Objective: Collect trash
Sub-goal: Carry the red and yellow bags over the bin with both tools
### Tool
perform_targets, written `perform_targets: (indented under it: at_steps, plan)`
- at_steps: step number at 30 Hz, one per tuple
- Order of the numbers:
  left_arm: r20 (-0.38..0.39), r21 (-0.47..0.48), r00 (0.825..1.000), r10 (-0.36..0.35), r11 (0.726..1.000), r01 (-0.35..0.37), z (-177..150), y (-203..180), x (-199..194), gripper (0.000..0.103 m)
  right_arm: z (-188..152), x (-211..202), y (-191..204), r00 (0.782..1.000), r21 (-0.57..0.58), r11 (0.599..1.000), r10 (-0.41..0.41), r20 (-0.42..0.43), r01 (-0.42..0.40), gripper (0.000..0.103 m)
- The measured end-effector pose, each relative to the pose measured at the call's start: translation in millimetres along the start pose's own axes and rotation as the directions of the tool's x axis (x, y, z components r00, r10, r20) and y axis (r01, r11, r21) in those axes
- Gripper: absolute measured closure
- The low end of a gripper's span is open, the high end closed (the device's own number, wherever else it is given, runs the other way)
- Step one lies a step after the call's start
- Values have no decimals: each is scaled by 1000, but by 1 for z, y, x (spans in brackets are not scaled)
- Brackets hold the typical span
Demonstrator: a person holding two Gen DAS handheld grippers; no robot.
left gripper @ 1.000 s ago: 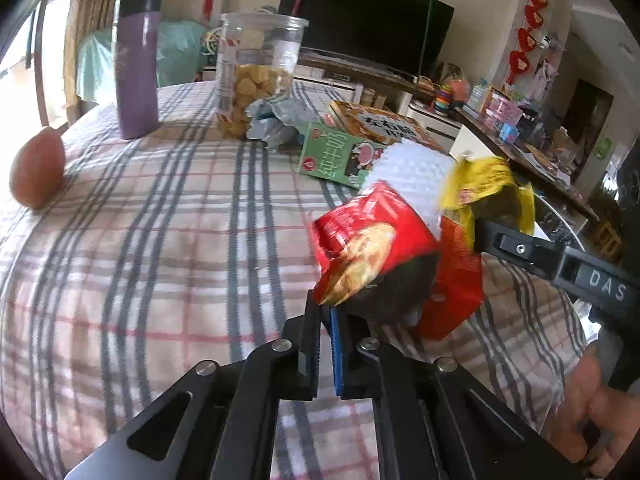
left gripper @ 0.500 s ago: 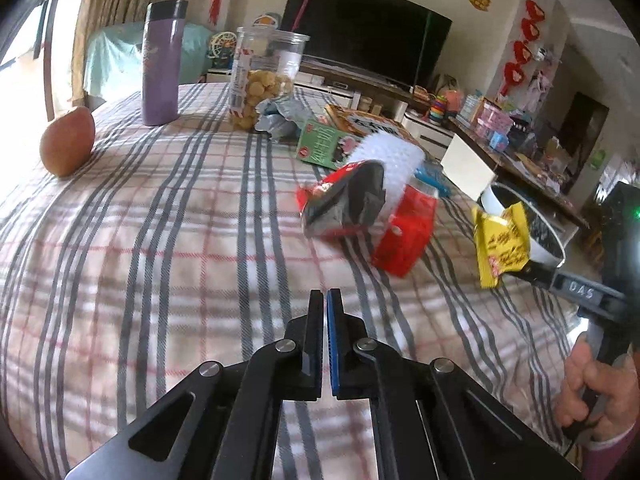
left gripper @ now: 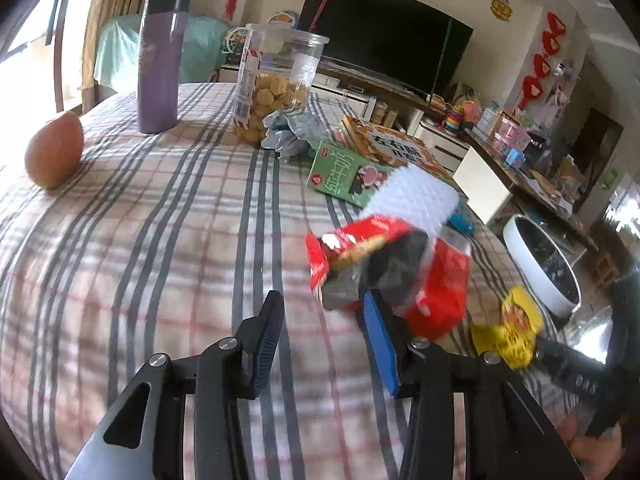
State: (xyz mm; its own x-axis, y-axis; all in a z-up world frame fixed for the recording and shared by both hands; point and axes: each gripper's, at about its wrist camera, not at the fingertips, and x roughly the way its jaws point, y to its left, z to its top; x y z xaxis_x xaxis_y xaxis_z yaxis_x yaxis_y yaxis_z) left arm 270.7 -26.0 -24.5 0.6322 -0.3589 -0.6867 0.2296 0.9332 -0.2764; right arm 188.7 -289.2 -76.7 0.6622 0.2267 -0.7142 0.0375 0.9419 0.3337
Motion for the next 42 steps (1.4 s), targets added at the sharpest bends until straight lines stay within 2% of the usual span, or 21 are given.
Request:
perform_targets:
  at_steps: [1, 2, 3, 4, 5, 6, 11, 13, 14, 15, 17, 22, 25, 26, 27, 28, 29, 33, 37, 42]
  plan:
    - [-6, -3, 1000, -2, 1000, 2, 2, 1, 7, 63, 1, 2, 1, 1000, -3, 1000, 0, 2, 0, 65]
    - [-12, -7, 1000, -3, 1000, 3, 3, 2, 12, 72, 1, 4, 3, 1000, -9, 1000, -2, 3, 2, 69]
    - [-26, -9, 1000, -4, 1000, 4, 4, 3, 20, 87, 1, 6, 6, 1000, -19, 1000, -3, -1, 3, 78]
    - [-38, -12, 999, -8, 1000, 7, 4, 4, 24, 93, 1, 7, 8, 1000, -28, 1000, 0, -5, 0, 85]
    - [-47, -18, 999, -13, 1000, 13, 2, 5, 28, 97, 1, 8, 10, 1000, -39, 999, -1, -8, 1, 98]
    - [-47, -21, 999, -12, 1000, 11, 3, 5, 30, 100, -1, 7, 12, 1000, -45, 999, -5, -7, 4, 99]
    - [-21, -27, 1000, -15, 1000, 15, 2, 8, 21, 101, -4, 1, 10, 1000, -41, 999, 15, 9, -15, 101]
    - [-28, -63, 999, -25, 998, 24, 3, 15, 18, 98, -5, 0, 9, 1000, -35, 999, 21, 9, -21, 100]
    - [-28, -85, 999, -39, 996, 37, 3, 18, 16, 90, -5, 0, 8, 1000, -29, 999, 24, 8, -23, 95]
    - [-20, -109, 999, -48, 993, 46, 4, 21, 14, 78, -5, 1, 6, 1000, -21, 1000, 24, 6, -24, 95]
    - [4, -129, 998, -58, 990, 58, 8, 24, 11, 68, -4, 3, 3, 1000, 0, 1000, 27, 1, -27, 95]
    - [9, -111, 998, -60, 992, 61, 17, 21, 22, 64, -1, 6, -2, 1000, 33, 999, 17, -1, -17, 94]
    - [-19, -90, 999, -41, 995, 39, 21, 17, 42, 65, 2, 8, -2, 1000, 33, 999, 13, 4, -13, 94]
    - [-37, -87, 998, -41, 995, 38, 21, 17, 51, 69, 3, 9, -1, 1000, 30, 999, 11, 5, -11, 94]
    - [-51, -86, 998, -41, 996, 36, 21, 15, 56, 85, 4, 10, -1, 1000, 29, 1000, 11, 6, -11, 94]
    - [-67, -85, 997, -42, 996, 36, 22, 14, 60, 94, 5, 11, 0, 1000, 27, 1000, 11, 7, -11, 94]
    - [-71, -85, 996, -49, 995, 43, 23, 13, 61, 98, 6, 12, 1, 1000, 22, 1000, 10, 8, -10, 94]
    - [-8, -59, 1000, -23, 998, 23, 19, 12, 42, 100, 4, 9, 5, 1000, -1, 1000, 15, 24, -15, 102]
    - [28, -42, 1000, 4, 999, -3, 2, 16, 14, 100, 0, -1, 8, 998, -25, 999, 24, 53, -23, 102]
    - [72, -57, 997, -22, 998, 26, -22, 17, -25, 100, -4, -10, 5, 998, -22, 999, 27, 64, -25, 102]
